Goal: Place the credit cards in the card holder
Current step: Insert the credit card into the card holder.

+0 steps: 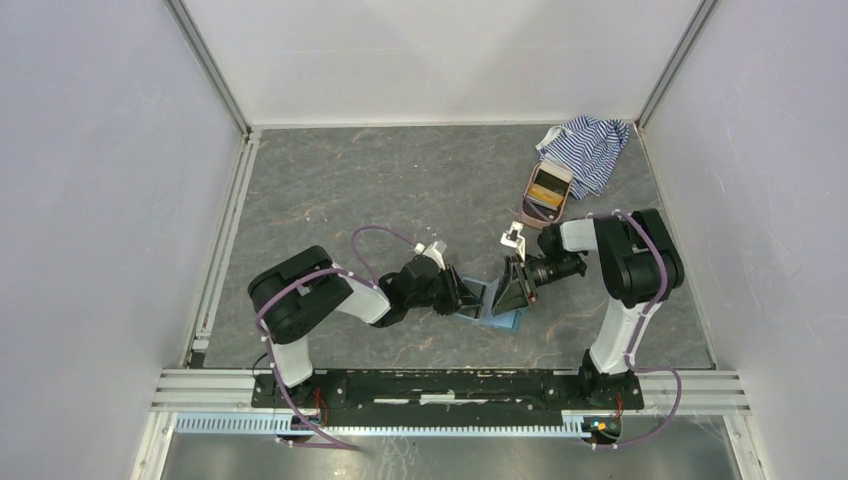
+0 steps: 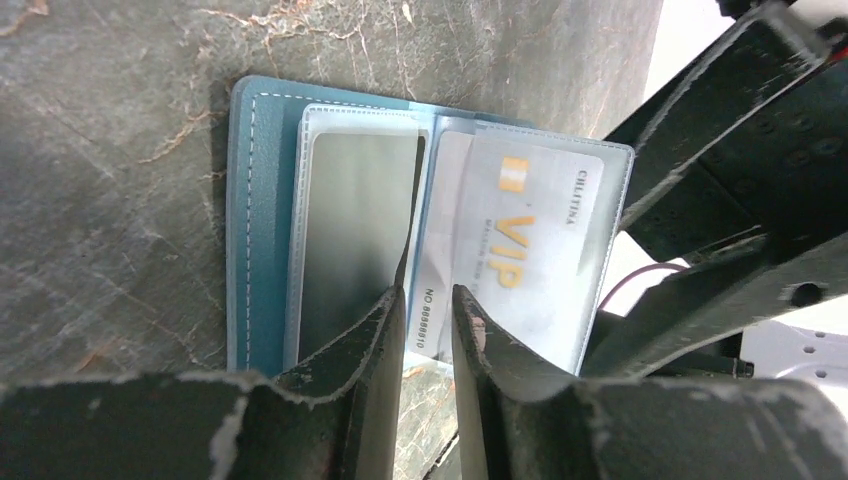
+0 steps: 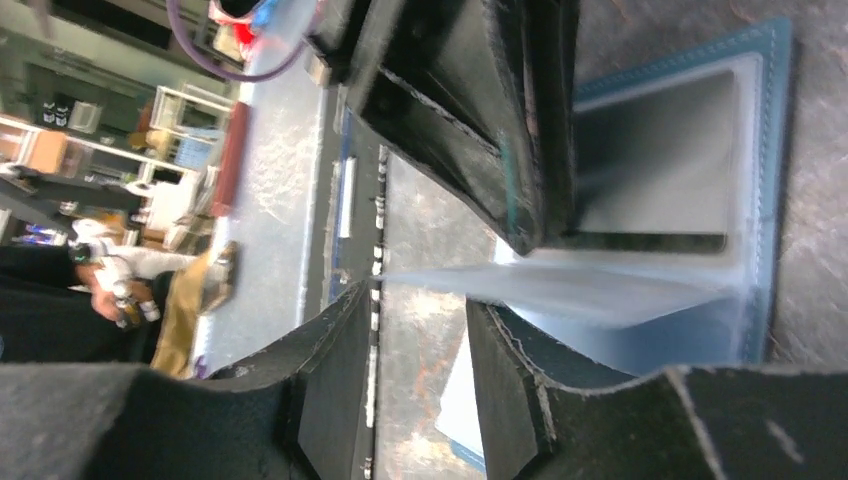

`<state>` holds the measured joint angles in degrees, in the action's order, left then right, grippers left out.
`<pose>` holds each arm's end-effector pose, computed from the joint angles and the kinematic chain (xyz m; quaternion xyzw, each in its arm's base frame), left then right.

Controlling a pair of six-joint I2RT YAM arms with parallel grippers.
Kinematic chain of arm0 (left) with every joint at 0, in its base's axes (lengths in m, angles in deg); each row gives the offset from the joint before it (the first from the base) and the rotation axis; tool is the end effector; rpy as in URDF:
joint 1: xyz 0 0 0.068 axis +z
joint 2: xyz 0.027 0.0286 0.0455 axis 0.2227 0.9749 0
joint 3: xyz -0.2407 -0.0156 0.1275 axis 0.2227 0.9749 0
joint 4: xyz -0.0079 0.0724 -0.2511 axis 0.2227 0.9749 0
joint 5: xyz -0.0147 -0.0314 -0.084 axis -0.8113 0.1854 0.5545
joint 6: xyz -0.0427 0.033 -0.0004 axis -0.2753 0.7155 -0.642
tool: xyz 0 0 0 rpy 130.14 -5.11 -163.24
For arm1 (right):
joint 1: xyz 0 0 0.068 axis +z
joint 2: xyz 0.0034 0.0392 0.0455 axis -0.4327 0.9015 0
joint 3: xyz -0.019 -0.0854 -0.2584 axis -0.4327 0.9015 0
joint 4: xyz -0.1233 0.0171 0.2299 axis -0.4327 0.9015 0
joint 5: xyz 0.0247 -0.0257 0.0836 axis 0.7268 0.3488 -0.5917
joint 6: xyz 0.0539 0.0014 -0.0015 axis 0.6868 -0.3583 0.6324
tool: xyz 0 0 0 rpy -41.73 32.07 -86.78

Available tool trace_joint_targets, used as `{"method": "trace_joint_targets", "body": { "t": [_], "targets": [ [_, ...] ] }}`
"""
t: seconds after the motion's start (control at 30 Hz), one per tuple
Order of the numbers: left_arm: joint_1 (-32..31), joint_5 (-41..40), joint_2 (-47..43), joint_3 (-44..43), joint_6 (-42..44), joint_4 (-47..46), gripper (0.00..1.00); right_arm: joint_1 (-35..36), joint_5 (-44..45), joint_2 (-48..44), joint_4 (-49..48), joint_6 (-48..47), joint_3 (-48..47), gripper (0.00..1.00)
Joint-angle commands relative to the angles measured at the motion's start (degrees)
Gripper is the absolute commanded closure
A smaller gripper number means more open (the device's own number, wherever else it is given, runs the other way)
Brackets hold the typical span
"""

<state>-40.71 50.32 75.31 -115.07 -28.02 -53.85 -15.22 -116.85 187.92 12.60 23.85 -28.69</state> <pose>0.1854 -0.2624 0.1065 -0.0591 0.8617 -0.4734 0.1728 0.2391 0.0794 0.1123 -0.3262 0.6938 0.6336 0.1037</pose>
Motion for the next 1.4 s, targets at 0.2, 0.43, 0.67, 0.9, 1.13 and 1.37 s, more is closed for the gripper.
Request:
{"method": "trace_joint_targets", "body": {
  "t": [0.2,0.43,0.67,0.9,1.13,1.37],
  "targets": [
    [0.99,-0.16,-1.36,0.42,0.74,3.44,0.67,6.57,21.57,-20.91,-53.14,49.68,14.95,0.52],
    [1.51,-0.31,-2.63,2.39,0.91,2.87,0.64,7.09,19.34,-20.18,-50.87,46.72,12.58,0.50],
    [2.74,-0.04,-4.65,3.12,1.35,3.32,0.61,8.28,16.21,-20.32,-49.65,44.61,9.41,0.45],
    [4.39,-0.83,-7.11,4.80,1.61,4.32,0.61,9.77,16.18,-19.89,-49.34,44.78,8.75,0.47],
    [5.24,-0.89,-7.86,5.46,1.72,4.36,0.63,12.43,17.14,-19.25,-51.87,47.61,7.59,0.48],
    [5.58,-1.22,-8.99,6.15,1.26,4.22,0.67,14.43,17.36,-16.91,-55.03,51.84,4.90,0.48]
  ]
}}
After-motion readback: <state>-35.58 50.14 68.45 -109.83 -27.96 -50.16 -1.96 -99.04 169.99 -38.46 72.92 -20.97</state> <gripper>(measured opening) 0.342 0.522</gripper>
